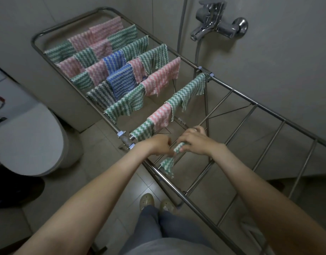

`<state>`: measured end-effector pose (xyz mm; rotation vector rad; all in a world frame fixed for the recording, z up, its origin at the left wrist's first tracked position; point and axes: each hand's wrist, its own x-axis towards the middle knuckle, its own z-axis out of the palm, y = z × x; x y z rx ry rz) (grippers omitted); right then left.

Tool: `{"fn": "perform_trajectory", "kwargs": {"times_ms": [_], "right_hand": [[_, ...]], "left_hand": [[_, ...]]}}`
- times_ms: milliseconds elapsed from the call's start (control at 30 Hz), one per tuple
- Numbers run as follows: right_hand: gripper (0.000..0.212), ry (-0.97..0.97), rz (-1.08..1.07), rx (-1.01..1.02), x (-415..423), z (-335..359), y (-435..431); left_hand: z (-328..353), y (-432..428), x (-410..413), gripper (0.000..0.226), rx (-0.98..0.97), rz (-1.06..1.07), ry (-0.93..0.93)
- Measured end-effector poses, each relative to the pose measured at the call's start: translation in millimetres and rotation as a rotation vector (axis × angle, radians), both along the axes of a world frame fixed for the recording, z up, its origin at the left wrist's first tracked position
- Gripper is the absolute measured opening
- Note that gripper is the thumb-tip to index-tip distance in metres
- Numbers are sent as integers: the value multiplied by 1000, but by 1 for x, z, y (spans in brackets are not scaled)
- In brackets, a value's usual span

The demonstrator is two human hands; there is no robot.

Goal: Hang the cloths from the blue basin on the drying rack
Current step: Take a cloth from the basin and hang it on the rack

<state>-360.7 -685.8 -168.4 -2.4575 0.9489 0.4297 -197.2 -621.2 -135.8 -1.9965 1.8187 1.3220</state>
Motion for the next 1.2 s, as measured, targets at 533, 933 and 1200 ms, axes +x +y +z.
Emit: {"fn": "perform_trajectory", "kwargs": {"times_ms": [533,933,1200], "right_hand": [[52,-267,156,-1,66,39,0],[32,-535,691,54,303,96,125],[28,-542,1152,89,455,121,316]], "left_hand": [[25,39,39,40,-166,155,-72],[77,227,205,27,-405,1007,-245],[91,420,277,22,-418,1454,-372]]}}
